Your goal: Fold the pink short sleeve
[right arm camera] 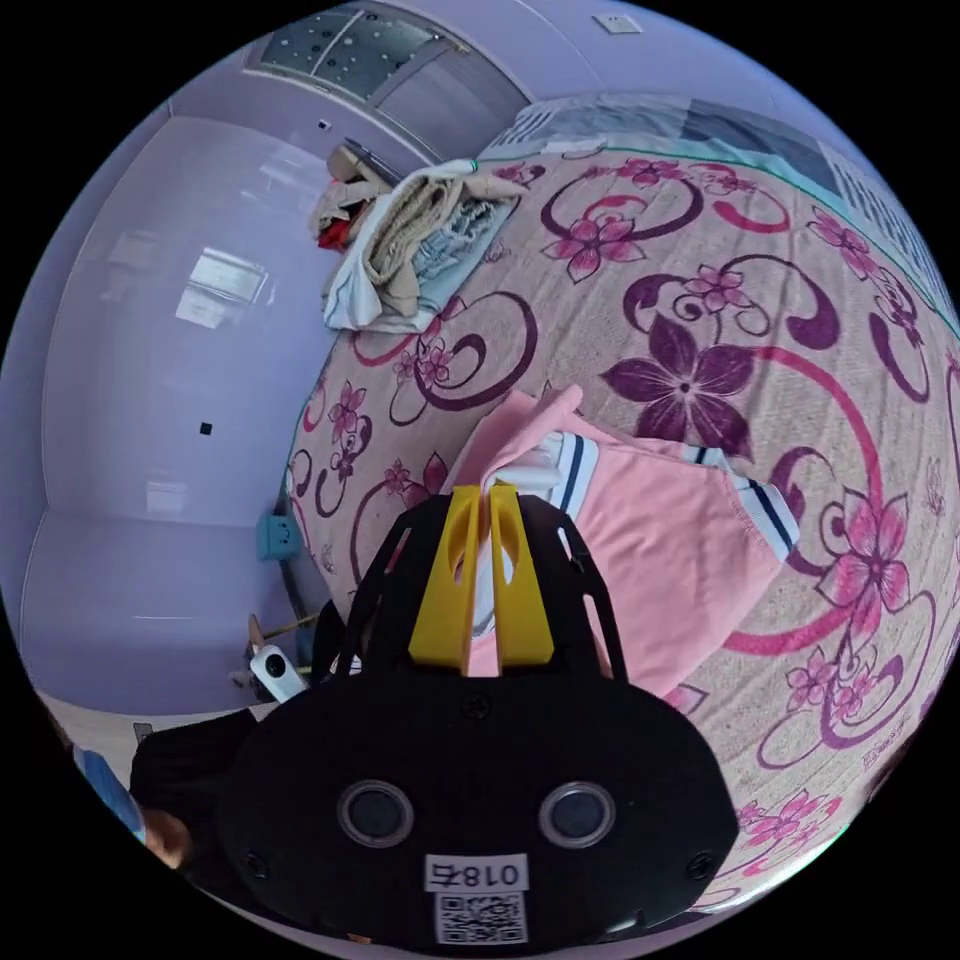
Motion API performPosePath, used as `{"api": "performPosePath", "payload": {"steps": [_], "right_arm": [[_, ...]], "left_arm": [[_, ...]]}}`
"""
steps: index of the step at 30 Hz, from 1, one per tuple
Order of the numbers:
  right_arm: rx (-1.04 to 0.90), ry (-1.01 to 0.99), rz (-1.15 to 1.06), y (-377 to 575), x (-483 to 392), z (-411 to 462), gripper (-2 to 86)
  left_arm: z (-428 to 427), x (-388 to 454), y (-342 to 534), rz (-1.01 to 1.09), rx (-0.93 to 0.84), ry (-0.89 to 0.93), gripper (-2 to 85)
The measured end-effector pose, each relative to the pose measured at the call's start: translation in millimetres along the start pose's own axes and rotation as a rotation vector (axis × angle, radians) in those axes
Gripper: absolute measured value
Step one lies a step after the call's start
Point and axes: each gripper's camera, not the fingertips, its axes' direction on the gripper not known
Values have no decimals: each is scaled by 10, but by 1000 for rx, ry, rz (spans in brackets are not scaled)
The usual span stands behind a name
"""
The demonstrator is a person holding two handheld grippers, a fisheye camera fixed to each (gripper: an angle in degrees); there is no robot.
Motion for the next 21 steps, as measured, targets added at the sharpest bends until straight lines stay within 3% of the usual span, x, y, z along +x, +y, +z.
{"api": "performPosePath", "payload": {"steps": [4, 9, 15, 19, 21], "right_arm": [[-103, 69, 79, -442, -185, 951, 13], [-74, 94, 68, -604, -432, 1045, 38], [-201, 7, -38, -856, -815, 1353, 126], [-125, 17, -180, -777, -1142, 1232, 120], [-54, -8, -211, -585, -1168, 1076, 103]], "left_arm": [[155, -933, 252, -237, 0, 54, -10], [465, -1113, 526, -173, -15, 84, -6], [584, -1499, 858, -259, -4, 65, 8], [436, -1516, 921, -201, 33, -6, 0], [450, -1250, 800, 5, 72, -72, -7]]}}
